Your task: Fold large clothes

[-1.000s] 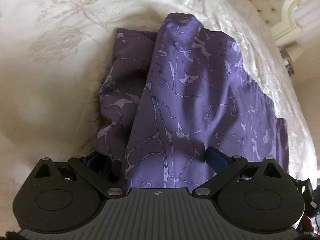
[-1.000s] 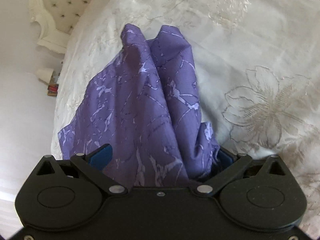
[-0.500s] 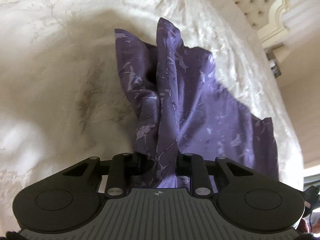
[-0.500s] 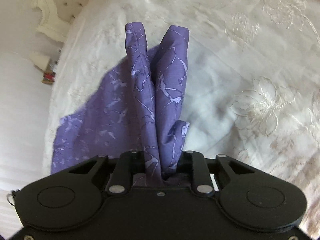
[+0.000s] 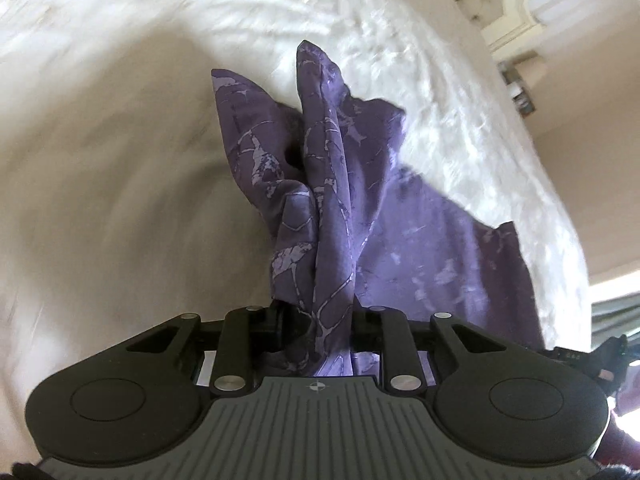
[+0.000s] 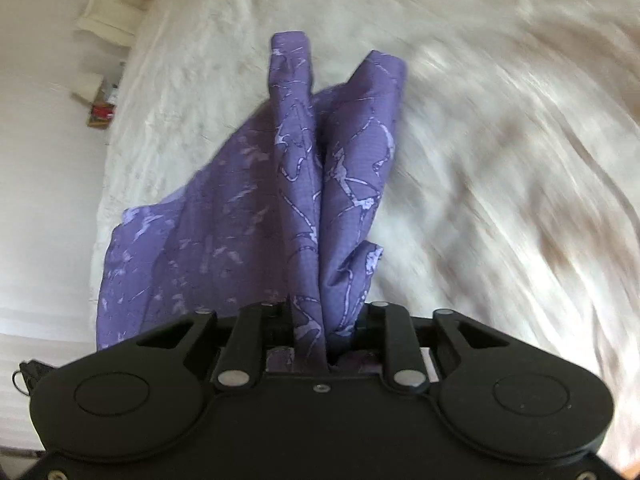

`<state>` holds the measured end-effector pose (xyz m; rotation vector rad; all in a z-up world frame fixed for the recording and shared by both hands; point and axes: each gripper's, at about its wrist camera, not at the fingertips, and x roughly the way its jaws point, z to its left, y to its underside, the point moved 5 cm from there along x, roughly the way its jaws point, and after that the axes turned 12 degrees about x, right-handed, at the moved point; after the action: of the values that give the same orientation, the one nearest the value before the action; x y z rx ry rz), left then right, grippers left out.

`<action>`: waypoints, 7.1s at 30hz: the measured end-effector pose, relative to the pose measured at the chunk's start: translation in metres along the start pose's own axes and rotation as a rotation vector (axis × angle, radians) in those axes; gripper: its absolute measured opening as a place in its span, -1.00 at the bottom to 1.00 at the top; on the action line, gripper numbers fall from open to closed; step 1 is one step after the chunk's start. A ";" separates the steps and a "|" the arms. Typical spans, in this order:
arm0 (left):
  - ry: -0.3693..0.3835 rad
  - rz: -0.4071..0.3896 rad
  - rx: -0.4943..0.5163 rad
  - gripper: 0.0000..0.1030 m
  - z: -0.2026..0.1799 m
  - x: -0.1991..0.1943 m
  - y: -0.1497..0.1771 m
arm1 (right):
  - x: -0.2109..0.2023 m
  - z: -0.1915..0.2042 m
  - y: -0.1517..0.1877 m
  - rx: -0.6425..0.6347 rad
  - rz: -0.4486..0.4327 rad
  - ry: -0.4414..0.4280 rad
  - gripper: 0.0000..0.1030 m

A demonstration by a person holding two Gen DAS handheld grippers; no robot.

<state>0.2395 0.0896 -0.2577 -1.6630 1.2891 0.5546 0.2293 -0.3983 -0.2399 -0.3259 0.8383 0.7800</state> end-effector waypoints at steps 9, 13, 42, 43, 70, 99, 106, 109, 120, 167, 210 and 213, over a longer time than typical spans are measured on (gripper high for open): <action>-0.182 -0.008 0.013 0.01 0.047 0.022 0.022 | 0.009 -0.023 0.007 -0.083 -0.194 0.273 0.41; -0.251 -0.056 0.106 0.01 0.028 0.006 0.018 | 0.002 -0.009 0.014 -0.189 -0.275 0.357 0.42; -0.251 -0.052 0.304 0.07 -0.005 0.110 -0.081 | 0.098 0.165 0.091 -0.819 -0.161 0.136 0.48; -0.251 -0.059 0.304 0.08 -0.005 0.110 -0.079 | 0.105 0.167 0.091 -0.834 -0.149 0.150 0.48; -0.296 -0.039 0.394 1.00 -0.028 0.134 -0.073 | 0.145 0.124 -0.004 -0.567 -0.288 0.339 1.00; -0.366 -0.166 0.273 0.39 -0.097 0.055 -0.057 | 0.034 0.087 -0.017 -0.492 -0.160 0.065 0.63; -0.270 -0.094 0.375 -0.01 -0.156 0.074 0.005 | -0.016 0.012 -0.017 -0.380 -0.176 0.114 0.63; -0.250 -0.050 0.358 -0.46 -0.165 0.088 0.023 | -0.019 -0.012 -0.018 -0.342 -0.147 0.126 0.63; -0.305 -0.066 0.285 -0.62 -0.171 0.105 0.027 | 0.029 -0.023 -0.031 -0.261 0.025 -0.024 0.59; -0.216 -0.004 0.314 -0.69 -0.142 0.112 0.063 | -0.015 0.096 0.010 -0.383 0.032 -0.127 -0.49; -0.183 -0.259 0.336 -0.39 -0.025 -0.075 -0.003 | 0.102 0.249 0.121 -0.577 -0.010 -0.147 0.23; -0.140 -0.213 0.418 -0.33 -0.039 -0.059 0.001 | 0.096 0.224 0.118 -0.571 -0.026 -0.081 0.23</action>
<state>0.2112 0.0848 -0.1931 -1.3631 1.0266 0.2458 0.3044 -0.1490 -0.1655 -0.8036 0.5209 0.9948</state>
